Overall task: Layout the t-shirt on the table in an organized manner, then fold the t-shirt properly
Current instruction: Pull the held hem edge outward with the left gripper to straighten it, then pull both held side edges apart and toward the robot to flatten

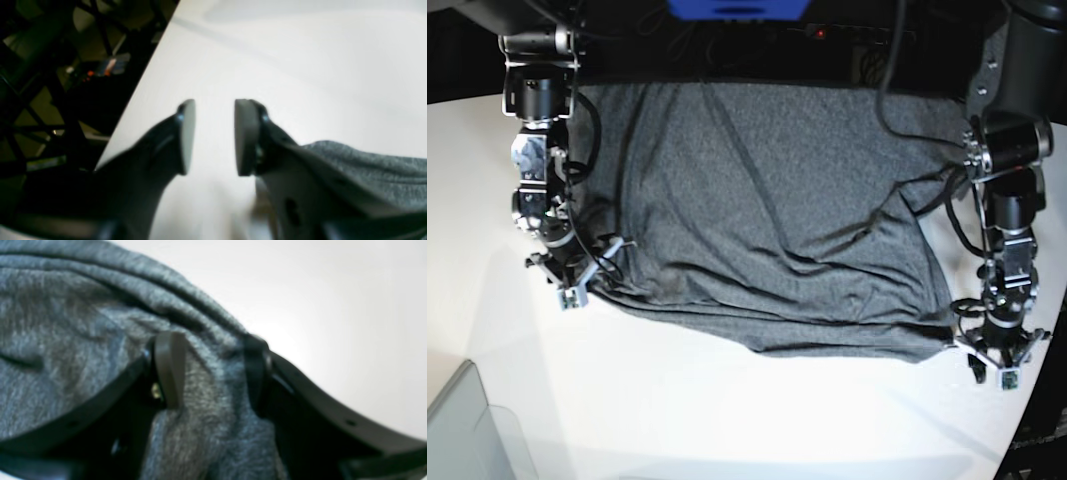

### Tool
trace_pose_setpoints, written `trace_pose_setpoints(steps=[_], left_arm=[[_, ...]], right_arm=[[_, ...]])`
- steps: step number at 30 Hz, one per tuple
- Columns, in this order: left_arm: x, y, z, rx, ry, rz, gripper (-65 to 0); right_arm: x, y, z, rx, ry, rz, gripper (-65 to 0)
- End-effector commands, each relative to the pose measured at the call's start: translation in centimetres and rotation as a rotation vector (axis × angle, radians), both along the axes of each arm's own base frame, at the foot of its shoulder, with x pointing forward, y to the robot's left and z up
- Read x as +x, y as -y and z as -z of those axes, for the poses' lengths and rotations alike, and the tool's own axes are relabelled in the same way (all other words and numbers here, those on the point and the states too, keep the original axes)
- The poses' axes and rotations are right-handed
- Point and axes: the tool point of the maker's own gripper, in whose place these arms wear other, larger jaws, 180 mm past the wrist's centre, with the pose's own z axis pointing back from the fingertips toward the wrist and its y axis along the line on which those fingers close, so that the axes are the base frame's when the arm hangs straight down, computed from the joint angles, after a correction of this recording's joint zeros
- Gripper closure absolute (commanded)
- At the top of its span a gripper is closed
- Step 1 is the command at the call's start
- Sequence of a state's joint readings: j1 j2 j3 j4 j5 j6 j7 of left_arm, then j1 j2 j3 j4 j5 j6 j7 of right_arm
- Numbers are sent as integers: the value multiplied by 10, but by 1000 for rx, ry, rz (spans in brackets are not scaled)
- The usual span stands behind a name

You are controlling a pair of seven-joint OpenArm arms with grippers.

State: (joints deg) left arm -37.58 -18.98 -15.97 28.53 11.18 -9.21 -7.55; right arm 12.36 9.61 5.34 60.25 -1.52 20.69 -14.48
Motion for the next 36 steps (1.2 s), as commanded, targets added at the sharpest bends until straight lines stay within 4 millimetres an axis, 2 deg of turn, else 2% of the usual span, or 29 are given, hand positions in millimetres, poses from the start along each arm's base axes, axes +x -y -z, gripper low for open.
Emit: trace_pose_setpoints(steps=[1, 3, 8, 13, 17, 19, 23, 26, 29, 31, 33, 36], left_arm=[[10, -5, -34, 28, 90, 2, -239], [6, -4, -39, 50, 111, 12, -262], [-8, 4, -47, 100, 153, 40, -263], [-33, 26, -27, 82, 67, 36, -265], [-55, 49, -16, -32, 27, -21, -262], [-66, 64, -1, -71, -34, -27, -262], [-78, 98, 32, -116, -120, 13, -262], [-79, 114, 38, -110, -139, 50, -262], [-82, 115, 56, -111, -188, 58, -262], [-84, 108, 73, -117, -235, 47, -262], [-82, 100, 81, -116, -265, 38, -262], [-80, 91, 96, -124, -315, 23, -262]], right_arm=[[3, 3, -3, -22, -10, -5, -294], [3, 2, -3, -21, -10, -5, -294], [3, 2, -3, -21, -8, -5, -294], [3, 1, -3, -19, -8, -5, -294], [4, -6, -3, -4, -7, -8, -294], [5, -8, -3, -2, -5, -9, -293], [8, -9, -15, -9, 28, -14, -293], [11, -9, -23, -16, 44, -17, -293], [10, -6, -22, -28, 14, -14, -292], [9, -6, -20, -31, 1, -13, -290], [8, -5, -18, -31, -4, -12, -289], [6, -5, -14, -28, -16, -11, -246]])
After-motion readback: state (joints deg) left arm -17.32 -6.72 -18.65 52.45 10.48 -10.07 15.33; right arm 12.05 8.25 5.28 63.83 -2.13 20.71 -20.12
